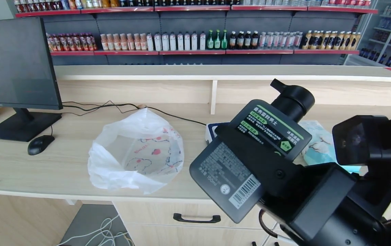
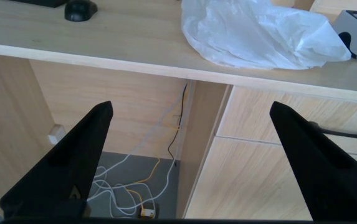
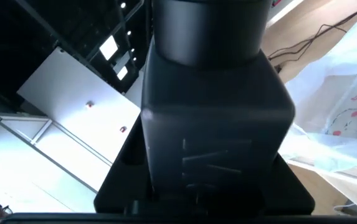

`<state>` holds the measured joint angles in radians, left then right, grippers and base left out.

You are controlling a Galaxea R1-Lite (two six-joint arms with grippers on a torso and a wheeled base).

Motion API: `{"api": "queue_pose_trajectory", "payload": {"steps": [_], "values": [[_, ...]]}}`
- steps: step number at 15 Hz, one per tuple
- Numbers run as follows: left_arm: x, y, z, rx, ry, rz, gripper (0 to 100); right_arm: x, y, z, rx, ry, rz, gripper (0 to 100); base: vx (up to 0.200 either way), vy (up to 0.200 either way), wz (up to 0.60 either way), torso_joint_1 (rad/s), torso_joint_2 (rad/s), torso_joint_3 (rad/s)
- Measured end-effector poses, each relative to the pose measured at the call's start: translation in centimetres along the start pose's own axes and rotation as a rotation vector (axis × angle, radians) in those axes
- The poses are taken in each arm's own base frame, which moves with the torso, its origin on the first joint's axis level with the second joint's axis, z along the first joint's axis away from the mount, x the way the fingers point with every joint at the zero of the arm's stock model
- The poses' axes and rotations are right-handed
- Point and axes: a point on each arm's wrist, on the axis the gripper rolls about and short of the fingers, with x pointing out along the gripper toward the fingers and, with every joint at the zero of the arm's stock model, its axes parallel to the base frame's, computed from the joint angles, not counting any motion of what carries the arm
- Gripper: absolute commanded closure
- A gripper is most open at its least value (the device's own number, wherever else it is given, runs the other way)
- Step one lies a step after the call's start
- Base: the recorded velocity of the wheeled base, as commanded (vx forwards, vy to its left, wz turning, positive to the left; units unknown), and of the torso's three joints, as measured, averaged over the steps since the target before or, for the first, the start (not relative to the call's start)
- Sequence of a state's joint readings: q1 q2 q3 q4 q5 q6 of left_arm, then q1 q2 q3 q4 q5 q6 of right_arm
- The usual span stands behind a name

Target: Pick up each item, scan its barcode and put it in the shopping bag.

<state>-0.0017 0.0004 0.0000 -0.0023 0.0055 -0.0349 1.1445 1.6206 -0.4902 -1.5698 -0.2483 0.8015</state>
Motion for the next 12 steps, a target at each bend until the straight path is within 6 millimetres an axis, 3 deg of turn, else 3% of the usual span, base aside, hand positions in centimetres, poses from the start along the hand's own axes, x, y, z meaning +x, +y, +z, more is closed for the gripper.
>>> {"api": "queue_pose_trajectory", "payload": {"steps": [12], "values": [[0.0,0.0,-0.01,0.0,0.001,0.0,0,-0.1,0.87,0.62,0.029,-0.019,0.032,100,0.0,0.0,0.0,0.0,0.0,0.0]]}}
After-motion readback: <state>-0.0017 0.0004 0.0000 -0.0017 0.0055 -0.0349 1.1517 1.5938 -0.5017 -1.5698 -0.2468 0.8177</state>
